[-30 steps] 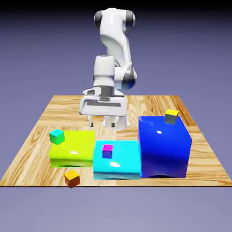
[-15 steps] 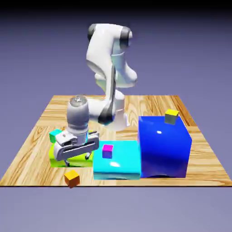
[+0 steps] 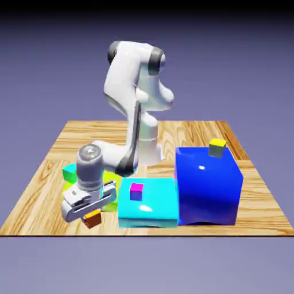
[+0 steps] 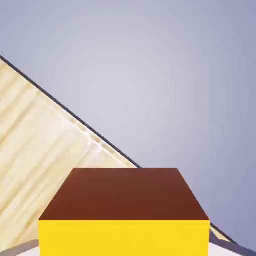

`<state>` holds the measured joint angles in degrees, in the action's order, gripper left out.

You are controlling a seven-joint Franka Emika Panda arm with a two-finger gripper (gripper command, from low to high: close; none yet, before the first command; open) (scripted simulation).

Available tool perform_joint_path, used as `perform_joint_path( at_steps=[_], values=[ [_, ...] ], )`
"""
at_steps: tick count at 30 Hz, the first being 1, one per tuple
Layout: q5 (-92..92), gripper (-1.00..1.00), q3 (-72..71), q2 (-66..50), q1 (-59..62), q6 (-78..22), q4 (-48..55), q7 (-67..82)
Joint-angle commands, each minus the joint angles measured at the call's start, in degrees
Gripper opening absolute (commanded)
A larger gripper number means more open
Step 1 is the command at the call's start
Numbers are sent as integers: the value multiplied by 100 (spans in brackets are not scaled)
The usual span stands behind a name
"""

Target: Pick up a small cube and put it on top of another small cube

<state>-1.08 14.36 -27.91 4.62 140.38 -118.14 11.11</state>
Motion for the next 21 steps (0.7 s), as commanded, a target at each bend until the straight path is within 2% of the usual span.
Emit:
perform_joint_path(
  at_steps=[1, 17, 21],
  values=[
    [-62, -100, 153, 207, -21, -100, -108, -208],
    [-929, -100, 2573, 3494, -357, -1772, -1823, -3410],
    [-583, -100, 2555, 2956, -269, -1026, -2125, -3142]
  ],
)
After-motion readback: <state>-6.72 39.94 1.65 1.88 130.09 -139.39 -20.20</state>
